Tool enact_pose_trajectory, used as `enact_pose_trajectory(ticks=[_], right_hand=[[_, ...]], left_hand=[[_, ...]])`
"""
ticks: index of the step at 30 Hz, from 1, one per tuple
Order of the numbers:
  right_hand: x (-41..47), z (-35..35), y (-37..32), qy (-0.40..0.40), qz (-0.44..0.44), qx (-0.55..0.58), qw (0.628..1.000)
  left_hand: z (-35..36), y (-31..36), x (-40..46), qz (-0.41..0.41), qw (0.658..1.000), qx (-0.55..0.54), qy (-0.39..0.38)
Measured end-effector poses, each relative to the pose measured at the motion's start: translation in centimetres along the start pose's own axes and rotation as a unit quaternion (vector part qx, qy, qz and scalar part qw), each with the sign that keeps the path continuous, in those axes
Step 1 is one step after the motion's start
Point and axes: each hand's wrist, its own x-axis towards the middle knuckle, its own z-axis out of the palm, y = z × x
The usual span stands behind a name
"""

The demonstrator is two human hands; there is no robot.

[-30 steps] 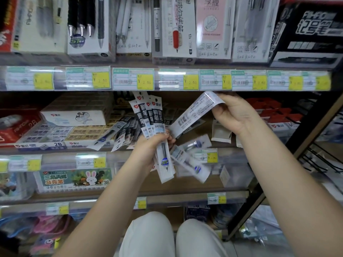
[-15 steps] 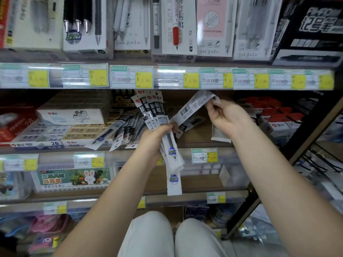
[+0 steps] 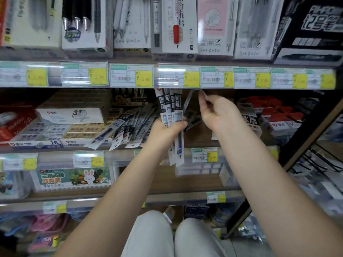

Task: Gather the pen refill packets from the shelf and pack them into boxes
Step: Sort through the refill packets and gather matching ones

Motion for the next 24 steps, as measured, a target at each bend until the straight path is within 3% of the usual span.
enact_pose_trajectory(ticks=[2,7,15,18,19,21,23,24], right_hand=[[0.0,0.0,0.3,-0.007,-0.022,-0.024,0.999],[-0.4,1.3,0.8,0.039,-0.013,0.068,0.997],[-1.0,1.3,1.3,-0.009,-0.012,0.038,0.999],[-1.0,0.9,1.4,-0.024,-0.084,-0.126,0.988],[-1.1,0.7,1.4,-0.021,-0.113,-0.231,0.966],[-1.3,0.2,1.6,-0.033,-0.125,-0.442,0.888],[-1.7,-0.2,2.1,-0.082,-0.098,-0.534,0.836],[-1.7,-0.5,2.5,-0.102,-0.092,-0.542,0.829]], left_hand=[[0.2,-0.1,0.4,0.000,1.000,0.002,0.013],[0.8,-0.6,0.8,0.008,0.999,-0.004,0.052],[0.6,-1.0,-0.2,0.030,0.991,-0.084,0.099],[0.4,-0.9,-0.6,0.009,0.984,-0.145,0.105],[0.3,-0.9,-0.6,-0.001,0.980,-0.173,0.099],[0.1,-0.9,-0.6,-0.022,0.973,-0.214,0.081],[-0.1,-0.9,-0.6,-0.042,0.967,-0.244,0.055],[-0.2,-1.0,-0.7,-0.050,0.963,-0.260,0.043]])
